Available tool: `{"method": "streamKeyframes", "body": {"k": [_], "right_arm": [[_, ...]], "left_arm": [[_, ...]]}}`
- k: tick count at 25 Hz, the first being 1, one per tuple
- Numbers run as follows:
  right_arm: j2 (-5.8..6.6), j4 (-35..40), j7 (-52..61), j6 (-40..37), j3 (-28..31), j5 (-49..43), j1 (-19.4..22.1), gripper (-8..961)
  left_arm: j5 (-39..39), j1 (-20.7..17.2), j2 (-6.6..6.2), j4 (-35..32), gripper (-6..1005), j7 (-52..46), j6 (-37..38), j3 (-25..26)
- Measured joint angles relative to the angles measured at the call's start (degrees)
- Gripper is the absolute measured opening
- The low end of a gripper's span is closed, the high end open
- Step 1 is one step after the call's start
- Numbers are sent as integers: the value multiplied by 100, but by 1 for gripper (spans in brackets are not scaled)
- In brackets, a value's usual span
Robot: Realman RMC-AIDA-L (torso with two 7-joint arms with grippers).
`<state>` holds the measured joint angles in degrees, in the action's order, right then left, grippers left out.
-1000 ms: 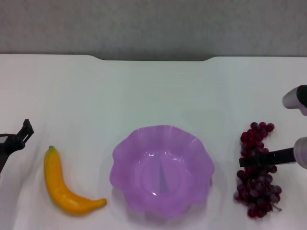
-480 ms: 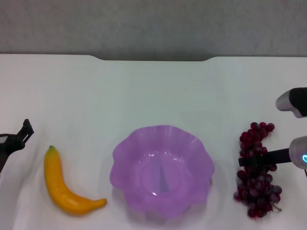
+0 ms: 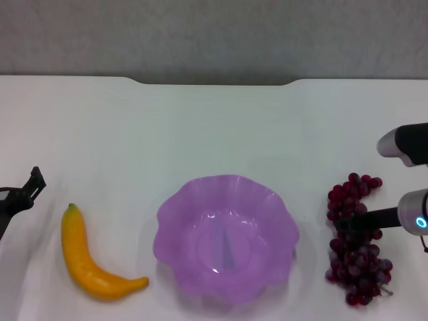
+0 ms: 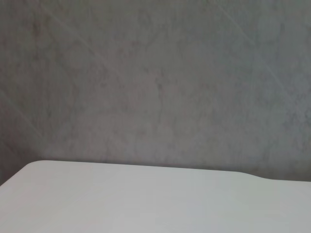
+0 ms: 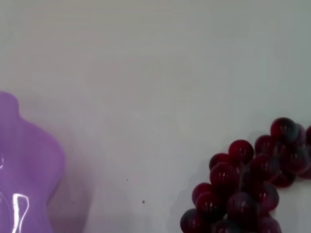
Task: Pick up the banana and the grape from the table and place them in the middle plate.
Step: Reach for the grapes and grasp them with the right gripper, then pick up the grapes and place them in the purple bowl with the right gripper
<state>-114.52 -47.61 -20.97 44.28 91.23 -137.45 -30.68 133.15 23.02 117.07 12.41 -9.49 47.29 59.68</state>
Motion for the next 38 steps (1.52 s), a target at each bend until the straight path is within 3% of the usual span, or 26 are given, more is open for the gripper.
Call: {"method": "streamKeyframes", "body": {"k": [1, 15, 27, 38], "right_arm": [[0, 2, -19, -38, -40, 0, 0, 542], [0, 54, -63, -347, -360, 0, 1, 397], [-12, 77, -59, -517, -450, 9, 24, 389], [-17, 75, -510, -1470, -933, 661, 315, 369]], "left_arm": [[0, 0, 0, 5, 898, 0, 0, 0], [0, 1, -5, 17, 897, 0, 0, 0], [1, 1, -9, 16, 896, 0, 0, 0], [1, -7, -1, 16, 895, 0, 0, 0]]}}
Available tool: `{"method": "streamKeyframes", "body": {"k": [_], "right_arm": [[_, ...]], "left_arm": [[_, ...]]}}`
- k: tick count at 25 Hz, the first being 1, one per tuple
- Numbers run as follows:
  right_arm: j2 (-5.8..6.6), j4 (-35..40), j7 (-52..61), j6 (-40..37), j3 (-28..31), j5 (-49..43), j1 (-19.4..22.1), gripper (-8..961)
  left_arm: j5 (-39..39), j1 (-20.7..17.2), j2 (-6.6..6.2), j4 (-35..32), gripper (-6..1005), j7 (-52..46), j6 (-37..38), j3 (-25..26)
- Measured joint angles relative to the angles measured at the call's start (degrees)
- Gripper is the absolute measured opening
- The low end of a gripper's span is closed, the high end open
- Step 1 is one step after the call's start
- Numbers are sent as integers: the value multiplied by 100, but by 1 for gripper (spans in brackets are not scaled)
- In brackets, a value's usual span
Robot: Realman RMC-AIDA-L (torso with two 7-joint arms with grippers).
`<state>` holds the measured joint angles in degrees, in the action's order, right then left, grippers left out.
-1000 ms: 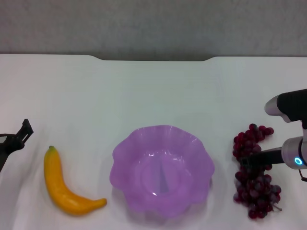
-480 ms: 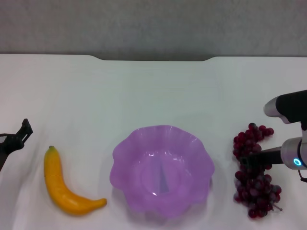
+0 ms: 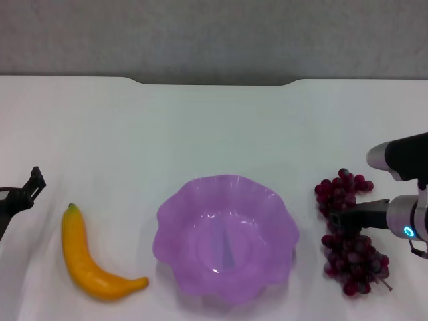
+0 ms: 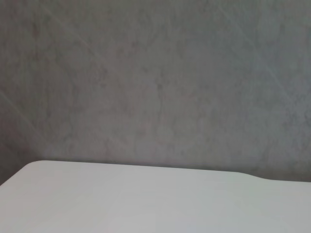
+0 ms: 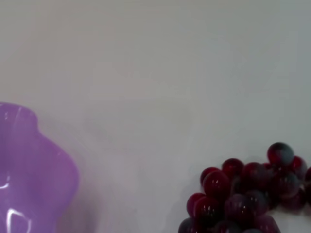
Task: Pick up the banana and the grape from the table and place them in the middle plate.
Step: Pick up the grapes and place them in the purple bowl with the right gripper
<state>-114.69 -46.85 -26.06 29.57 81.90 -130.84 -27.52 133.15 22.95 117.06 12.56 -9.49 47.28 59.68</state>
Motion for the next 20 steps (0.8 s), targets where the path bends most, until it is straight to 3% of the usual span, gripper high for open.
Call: {"method": "streamKeyframes", "body": {"k": [6, 20], "right_arm": [[0, 31, -4, -801, -468, 5, 202, 347], [-7, 56, 7, -1777, -1156, 236, 342, 334]], "left_arm": [[0, 5, 1, 0, 895, 0, 0, 0], [0, 16, 1, -10, 894, 0, 0, 0]]}}
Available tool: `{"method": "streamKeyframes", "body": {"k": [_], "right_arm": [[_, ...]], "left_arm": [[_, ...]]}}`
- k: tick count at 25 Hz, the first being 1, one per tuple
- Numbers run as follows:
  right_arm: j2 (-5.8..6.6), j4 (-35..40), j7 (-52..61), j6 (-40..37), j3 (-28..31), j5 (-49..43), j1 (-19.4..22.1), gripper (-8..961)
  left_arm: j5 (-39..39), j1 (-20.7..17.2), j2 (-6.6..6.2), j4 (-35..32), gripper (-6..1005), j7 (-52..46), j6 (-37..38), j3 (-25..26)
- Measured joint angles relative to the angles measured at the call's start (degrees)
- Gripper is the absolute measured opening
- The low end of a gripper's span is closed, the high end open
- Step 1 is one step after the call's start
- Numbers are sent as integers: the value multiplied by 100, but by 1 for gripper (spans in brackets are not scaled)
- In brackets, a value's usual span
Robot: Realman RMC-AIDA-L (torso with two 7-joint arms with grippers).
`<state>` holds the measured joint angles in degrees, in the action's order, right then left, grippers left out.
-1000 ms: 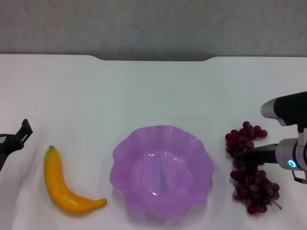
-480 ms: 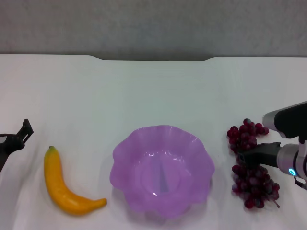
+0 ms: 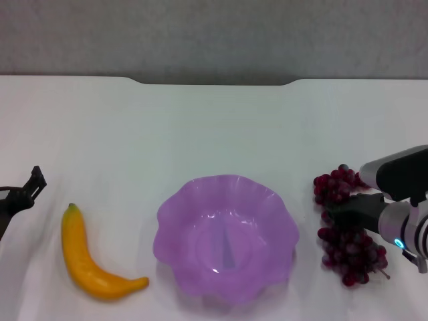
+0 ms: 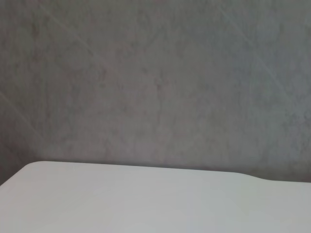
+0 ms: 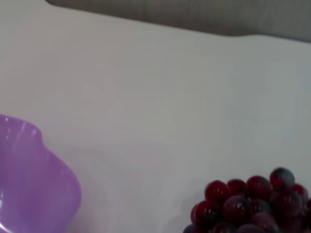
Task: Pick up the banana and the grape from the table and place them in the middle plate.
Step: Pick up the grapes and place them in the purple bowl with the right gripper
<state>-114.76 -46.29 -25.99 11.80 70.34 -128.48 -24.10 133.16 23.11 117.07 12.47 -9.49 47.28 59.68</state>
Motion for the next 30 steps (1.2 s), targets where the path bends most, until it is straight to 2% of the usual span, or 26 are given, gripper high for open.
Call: {"method": "streamKeyframes", "body": {"k": [9, 17, 25, 30], "right_arm": [[6, -41, -4, -1126, -549, 20, 295, 321], [7, 47, 18, -1947, -1095, 4, 407, 186], [7, 30, 35, -2615, -1447, -5, 540, 187], [22, 12, 47, -3653, -1780, -58, 798, 183]], "left_arm": [[0, -5, 0, -22, 894, 0, 0, 7], [0, -1, 0, -24, 893, 0, 0, 42], [0, -12, -3, -29, 893, 0, 0, 46], [0, -35, -2, -30, 893, 0, 0, 64]]}}
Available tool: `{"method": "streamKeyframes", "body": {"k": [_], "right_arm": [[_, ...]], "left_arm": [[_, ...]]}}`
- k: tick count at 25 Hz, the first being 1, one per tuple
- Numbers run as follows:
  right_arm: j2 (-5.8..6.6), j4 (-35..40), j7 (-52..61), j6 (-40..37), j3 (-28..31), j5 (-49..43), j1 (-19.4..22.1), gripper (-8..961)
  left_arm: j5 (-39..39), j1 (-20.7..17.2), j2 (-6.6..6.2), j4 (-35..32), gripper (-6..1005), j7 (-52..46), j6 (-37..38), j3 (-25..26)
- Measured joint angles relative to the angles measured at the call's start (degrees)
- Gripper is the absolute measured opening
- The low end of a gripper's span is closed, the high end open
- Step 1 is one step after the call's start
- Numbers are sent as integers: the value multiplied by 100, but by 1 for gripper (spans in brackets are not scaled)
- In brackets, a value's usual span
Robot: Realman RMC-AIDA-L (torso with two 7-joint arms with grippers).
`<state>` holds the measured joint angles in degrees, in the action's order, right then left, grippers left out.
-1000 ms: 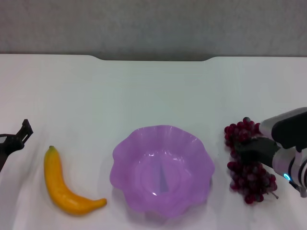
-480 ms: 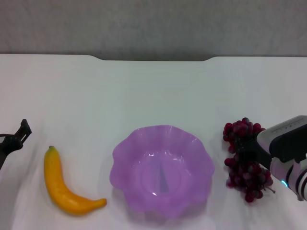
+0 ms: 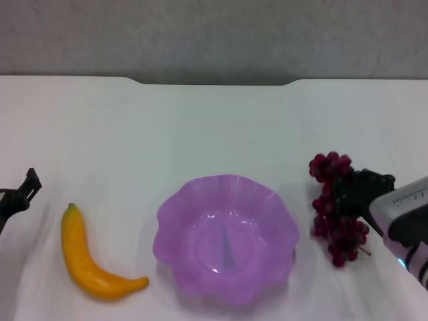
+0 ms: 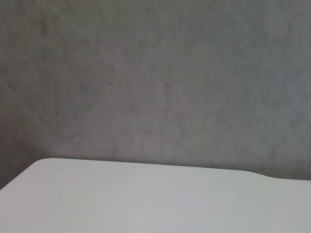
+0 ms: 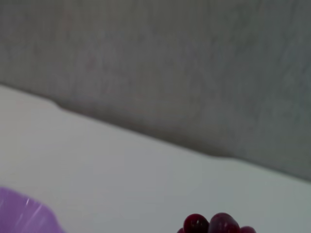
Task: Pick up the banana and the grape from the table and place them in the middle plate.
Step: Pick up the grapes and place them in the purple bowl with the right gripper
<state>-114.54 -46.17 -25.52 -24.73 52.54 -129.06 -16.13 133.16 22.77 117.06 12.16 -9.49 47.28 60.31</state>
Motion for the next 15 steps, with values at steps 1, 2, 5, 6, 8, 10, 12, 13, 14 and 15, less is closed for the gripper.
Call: {"method": "streamKeyframes", "body": {"k": [1, 2, 5, 6, 8, 10, 12, 13, 14, 15], "right_arm": [[1, -1, 0, -175, -55, -11, 44, 182], [2, -2, 0, -444, -141, -14, 98, 181], [7, 16, 2, -1173, -396, -49, 227, 179], [7, 34, 2, -1415, -463, -90, 262, 178], [4, 77, 3, -1960, -582, -266, 347, 177], [3, 87, 4, -2379, -632, -458, 405, 176], [2, 59, 4, -2698, -651, -655, 452, 174], [3, 12, 4, -2801, -654, -754, 472, 174], [6, -100, 5, -2870, -657, -898, 496, 173], [6, -100, 5, -2870, -657, -898, 496, 173]], "left_arm": [[0, 0, -1, 0, 892, 0, 0, 0], [0, -1, -4, 0, 892, 0, 0, 0], [0, -1, -6, -7, 892, 0, 0, 0], [0, -1, -6, -8, 892, 0, 0, 0], [0, -1, -7, -10, 892, 0, 0, 0], [-4, -1, -7, -10, 892, 0, 0, 4], [-27, -1, -7, -10, 892, 0, 0, 6], [-37, -1, -8, -10, 892, 0, 0, 6], [-47, -1, -8, -10, 892, 0, 0, 7], [-50, -1, -8, -10, 892, 0, 0, 7]]}}
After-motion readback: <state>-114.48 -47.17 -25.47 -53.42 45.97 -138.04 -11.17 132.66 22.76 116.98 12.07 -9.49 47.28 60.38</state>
